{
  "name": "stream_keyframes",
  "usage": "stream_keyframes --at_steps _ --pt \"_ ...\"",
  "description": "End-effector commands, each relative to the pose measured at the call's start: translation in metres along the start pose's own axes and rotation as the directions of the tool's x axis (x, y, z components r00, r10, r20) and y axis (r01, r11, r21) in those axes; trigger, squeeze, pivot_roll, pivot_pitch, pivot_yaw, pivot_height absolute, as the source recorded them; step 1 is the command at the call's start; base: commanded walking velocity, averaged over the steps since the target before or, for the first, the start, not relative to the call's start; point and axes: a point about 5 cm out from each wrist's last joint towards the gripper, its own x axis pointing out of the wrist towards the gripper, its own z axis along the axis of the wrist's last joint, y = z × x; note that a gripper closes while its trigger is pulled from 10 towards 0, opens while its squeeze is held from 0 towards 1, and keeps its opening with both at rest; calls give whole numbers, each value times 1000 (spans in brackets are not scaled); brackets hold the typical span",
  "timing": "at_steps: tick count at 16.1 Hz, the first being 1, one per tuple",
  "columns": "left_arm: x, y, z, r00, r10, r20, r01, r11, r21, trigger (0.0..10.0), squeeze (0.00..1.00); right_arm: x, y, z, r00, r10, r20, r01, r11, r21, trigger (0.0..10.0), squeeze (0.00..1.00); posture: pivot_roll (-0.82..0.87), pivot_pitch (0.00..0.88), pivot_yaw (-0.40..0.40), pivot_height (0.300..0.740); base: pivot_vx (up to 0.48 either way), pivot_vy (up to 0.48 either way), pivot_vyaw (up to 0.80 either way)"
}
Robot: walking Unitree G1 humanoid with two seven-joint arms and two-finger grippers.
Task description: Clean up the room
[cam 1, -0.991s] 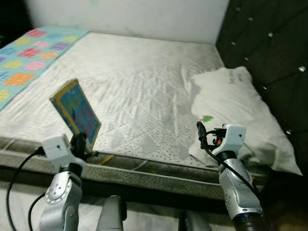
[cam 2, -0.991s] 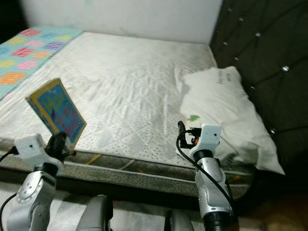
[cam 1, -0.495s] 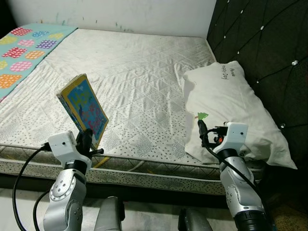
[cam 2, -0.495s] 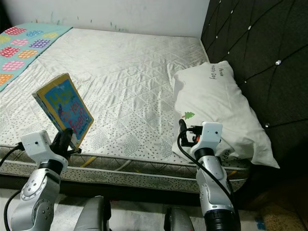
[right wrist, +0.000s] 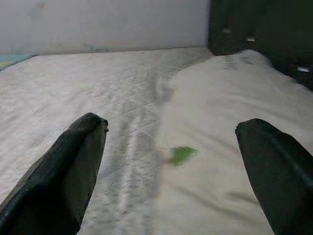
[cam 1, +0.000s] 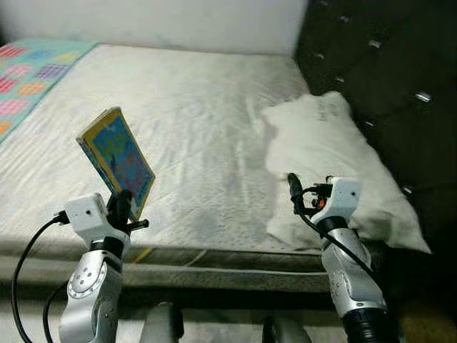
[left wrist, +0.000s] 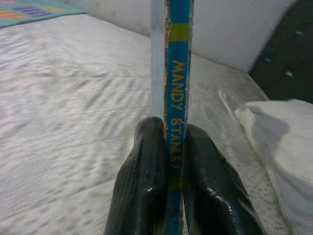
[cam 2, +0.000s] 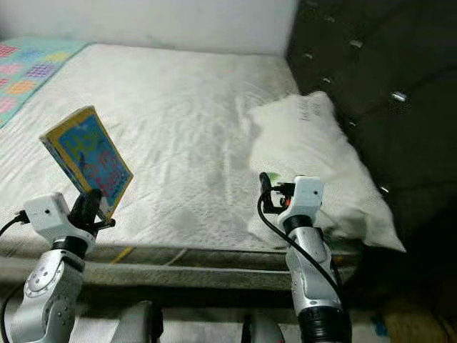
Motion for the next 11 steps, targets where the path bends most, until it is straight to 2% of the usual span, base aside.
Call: stream_keyframes --at_steps 1,11 --pt "2 -8 10 997 -49 51 49 999 2 10000 0 0 -3 0 1000 -12 -4 12 1000 -3 10000 0 -21 34 -19 626 356 0 0" --pt "2 -10 7 998 -56 35 57 998 -5 10000 0 -1 -5 -1 1000 -19 -6 19 1000 -9 10000 0 -25 40 -16 626 273 0 0"
